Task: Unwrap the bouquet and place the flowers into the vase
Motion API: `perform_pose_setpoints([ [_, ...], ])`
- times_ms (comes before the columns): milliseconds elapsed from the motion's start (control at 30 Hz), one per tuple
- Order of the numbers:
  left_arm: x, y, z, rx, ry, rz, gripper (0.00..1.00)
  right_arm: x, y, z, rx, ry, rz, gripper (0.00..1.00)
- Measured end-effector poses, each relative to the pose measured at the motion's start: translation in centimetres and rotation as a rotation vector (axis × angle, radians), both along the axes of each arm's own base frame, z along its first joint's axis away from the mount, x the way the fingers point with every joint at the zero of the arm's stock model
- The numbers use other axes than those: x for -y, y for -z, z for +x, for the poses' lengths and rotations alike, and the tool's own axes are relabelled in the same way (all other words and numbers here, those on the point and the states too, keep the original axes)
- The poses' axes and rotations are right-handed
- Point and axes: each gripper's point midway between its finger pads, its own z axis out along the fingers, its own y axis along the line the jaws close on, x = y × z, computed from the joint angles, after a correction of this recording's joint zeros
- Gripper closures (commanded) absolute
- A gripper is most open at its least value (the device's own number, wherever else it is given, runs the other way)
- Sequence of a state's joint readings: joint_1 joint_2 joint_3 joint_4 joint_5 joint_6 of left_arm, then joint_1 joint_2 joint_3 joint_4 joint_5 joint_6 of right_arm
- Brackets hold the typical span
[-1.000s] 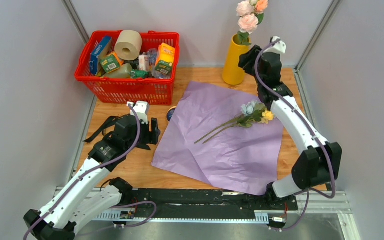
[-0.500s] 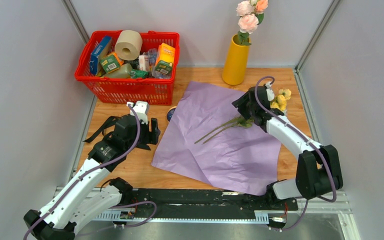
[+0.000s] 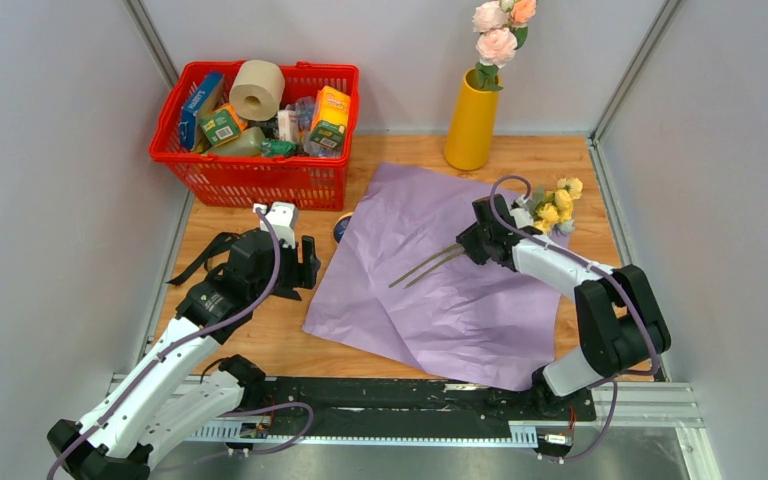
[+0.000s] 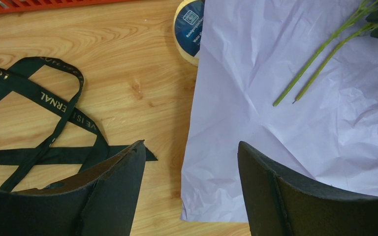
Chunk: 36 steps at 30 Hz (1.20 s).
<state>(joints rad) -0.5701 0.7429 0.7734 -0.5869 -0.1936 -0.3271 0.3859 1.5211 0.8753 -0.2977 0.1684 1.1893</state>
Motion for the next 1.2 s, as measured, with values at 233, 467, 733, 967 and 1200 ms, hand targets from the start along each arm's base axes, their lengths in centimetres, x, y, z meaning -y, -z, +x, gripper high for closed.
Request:
perform_pose_setpoints([
  [233, 0.0, 0.0, 0.0, 0.0, 0.0, 0.0, 0.23, 1.9, 2.1, -1.1, -0.036, 0.084, -0.05, 0.66],
  [467, 0.0, 0.0, 0.0, 0.0, 0.001, 0.0, 0.23, 2.5, 2.2, -0.9, -0.029, 0.132, -0.065, 0.68],
  [733, 0.0, 0.0, 0.0, 0.0, 0.001, 0.0, 0.23, 3.1, 3.6, -0.9, -0.057, 0.157, -0.095, 0.69],
  [967, 0.0, 0.0, 0.0, 0.0, 0.001, 0.0, 0.23, 3.1, 3.5, -0.5, -0.052, 0.163, -0.101, 0.7],
  [1200, 0.0, 0.0, 0.0, 0.0, 0.001, 0.0, 0.23, 3.3, 1.8, 0.1, -0.003, 0.177, -0.095, 0.68],
])
